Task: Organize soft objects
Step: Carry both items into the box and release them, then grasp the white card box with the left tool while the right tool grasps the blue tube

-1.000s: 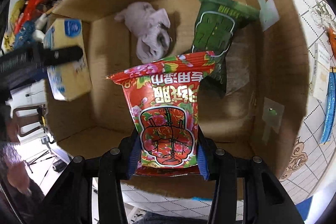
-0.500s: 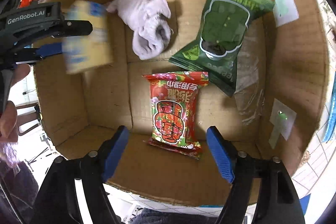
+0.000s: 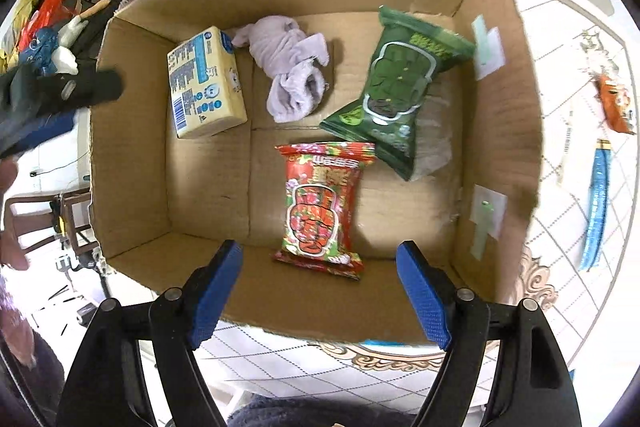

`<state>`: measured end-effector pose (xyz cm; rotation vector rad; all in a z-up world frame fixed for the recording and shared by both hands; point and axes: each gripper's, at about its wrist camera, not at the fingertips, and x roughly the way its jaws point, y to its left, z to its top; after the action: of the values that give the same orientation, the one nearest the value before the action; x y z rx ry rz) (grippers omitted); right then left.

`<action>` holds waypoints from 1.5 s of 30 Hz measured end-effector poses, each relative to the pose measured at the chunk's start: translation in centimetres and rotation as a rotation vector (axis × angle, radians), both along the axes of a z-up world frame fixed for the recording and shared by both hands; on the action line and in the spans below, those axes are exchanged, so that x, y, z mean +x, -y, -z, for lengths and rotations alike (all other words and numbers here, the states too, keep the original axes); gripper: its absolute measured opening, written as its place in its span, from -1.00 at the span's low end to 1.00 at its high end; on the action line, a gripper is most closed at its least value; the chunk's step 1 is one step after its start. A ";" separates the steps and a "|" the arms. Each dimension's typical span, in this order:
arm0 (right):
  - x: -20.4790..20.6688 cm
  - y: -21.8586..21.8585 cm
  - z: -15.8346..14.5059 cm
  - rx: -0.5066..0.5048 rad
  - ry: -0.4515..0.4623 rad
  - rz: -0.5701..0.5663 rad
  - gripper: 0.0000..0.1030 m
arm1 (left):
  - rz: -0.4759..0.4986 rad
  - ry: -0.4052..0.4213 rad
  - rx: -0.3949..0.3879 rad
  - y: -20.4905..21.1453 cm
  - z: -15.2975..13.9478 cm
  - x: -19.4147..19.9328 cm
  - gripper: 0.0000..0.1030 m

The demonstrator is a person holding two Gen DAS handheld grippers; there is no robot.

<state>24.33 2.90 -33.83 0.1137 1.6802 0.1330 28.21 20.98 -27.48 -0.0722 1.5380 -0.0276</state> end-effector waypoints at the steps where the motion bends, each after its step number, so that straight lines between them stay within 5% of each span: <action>1: -0.3 0.1 -0.3 -0.011 0.011 -0.003 0.59 | -0.003 0.007 -0.003 -0.2 -0.4 -0.9 0.96; 8: -2.7 1.3 -3.5 -0.050 0.080 -0.015 0.60 | -0.027 0.023 -0.028 0.3 -1.1 -6.5 0.96; 18: -6.5 2.1 -8.8 -0.067 0.201 -0.046 0.88 | -0.017 0.111 0.005 1.7 -4.6 -12.4 0.96; 32: -10.8 4.8 -15.6 0.024 0.316 -0.037 0.88 | -0.049 0.209 -0.025 4.0 -11.3 -15.6 0.96; 40: -9.6 14.5 -15.1 0.036 0.304 0.124 0.88 | 0.033 0.241 -0.015 11.0 -12.5 -13.4 0.96; 45: -7.3 25.4 -9.2 -0.058 0.221 0.289 0.88 | 0.139 0.190 -0.045 19.6 -10.5 -9.9 0.96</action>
<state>17.01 -22.51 -24.63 0.2860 1.4291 -0.1166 18.32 1.40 -17.01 0.0016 1.3500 -0.1751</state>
